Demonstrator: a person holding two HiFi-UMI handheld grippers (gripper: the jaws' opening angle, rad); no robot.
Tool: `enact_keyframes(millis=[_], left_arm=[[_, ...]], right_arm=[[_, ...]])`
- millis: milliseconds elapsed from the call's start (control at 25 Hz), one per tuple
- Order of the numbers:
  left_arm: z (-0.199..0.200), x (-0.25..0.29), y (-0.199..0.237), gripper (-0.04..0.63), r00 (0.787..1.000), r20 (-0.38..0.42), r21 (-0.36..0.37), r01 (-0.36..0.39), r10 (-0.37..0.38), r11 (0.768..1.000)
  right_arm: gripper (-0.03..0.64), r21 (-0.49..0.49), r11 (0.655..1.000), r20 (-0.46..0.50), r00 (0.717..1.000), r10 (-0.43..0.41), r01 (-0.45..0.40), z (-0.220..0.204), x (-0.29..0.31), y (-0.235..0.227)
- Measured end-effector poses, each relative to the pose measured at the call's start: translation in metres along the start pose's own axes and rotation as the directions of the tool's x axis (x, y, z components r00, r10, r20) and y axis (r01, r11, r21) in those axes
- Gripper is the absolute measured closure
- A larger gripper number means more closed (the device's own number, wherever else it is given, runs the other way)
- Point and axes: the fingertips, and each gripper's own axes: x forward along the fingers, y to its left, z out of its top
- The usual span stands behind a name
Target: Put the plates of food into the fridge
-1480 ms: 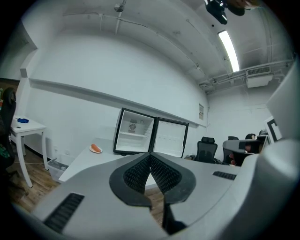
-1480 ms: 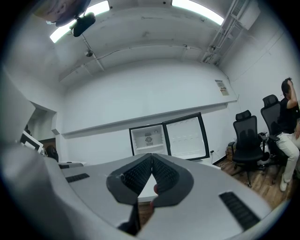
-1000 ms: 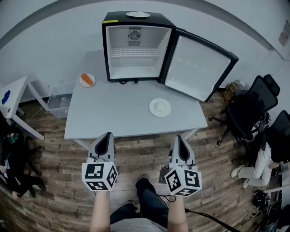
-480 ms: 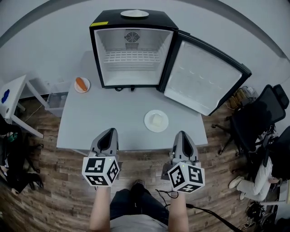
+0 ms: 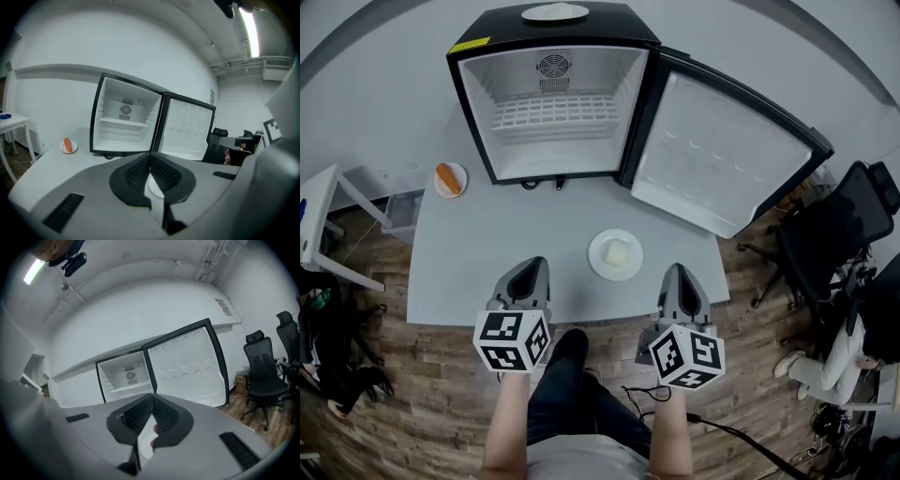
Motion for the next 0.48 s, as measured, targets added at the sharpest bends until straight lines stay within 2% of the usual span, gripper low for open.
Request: enact_keyframes(millis=[280,400,480], left_arm=[[-0.014,0.079,0.011,0.588,0.991,-0.105,-0.048,0.077,-0.081,0.996],[-0.029,0.105,0.02,0.588,0.979,-0.174,-0.065,0.093,-0.103,0.994],[-0.043,0.12,0.026,0.588,0.968,-0.218,-0.106,0.101,-0.122,0.989]], right_arm=[[0.603,-0.036,0.997,-0.078,0.995,-0.063,0.061,-0.02,0.06,-0.026],[0.603,-0.021,0.997,-0.136,0.988,-0.079,0.076,-0.041,0.085,-0.032],[0.603,-0.012,0.997,-0.175,0.982,-0.075,0.074,-0.059,0.1,-0.035]])
